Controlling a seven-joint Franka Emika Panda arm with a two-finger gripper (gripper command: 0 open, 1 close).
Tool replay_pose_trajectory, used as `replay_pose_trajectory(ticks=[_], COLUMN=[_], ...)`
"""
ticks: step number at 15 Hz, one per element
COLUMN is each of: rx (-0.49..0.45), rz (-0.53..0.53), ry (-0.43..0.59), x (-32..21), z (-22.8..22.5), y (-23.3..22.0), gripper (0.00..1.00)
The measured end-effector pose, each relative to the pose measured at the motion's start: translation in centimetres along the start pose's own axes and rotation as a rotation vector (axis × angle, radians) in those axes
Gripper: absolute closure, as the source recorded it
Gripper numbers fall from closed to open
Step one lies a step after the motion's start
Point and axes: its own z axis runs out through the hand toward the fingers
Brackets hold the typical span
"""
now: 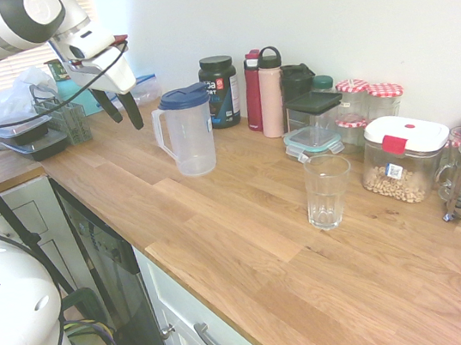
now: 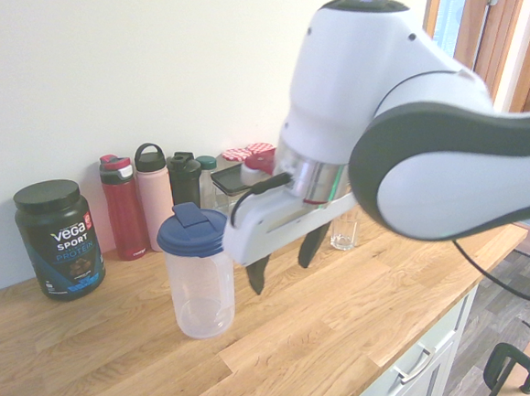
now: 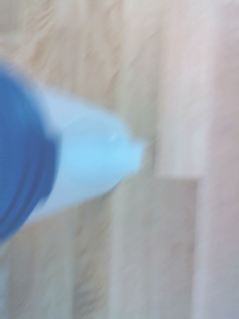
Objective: Pour me some water
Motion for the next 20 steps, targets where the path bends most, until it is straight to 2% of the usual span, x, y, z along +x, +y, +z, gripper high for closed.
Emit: replay_pose_trajectory(ticks=[4, 5, 13, 20], rx=[0.003, -0.004, 0.007, 0.024], rz=[-0.005, -0.007, 0.013, 0.025], ry=[0.014, 0.009, 0.053, 0.056], x=[1.9, 2.0, 1.9, 2.5], z=[3.6, 4.7, 8.7, 9.4], y=[-3.3, -3.7, -5.2, -5.4], gripper=[0.0, 1.0, 1.0, 1.0])
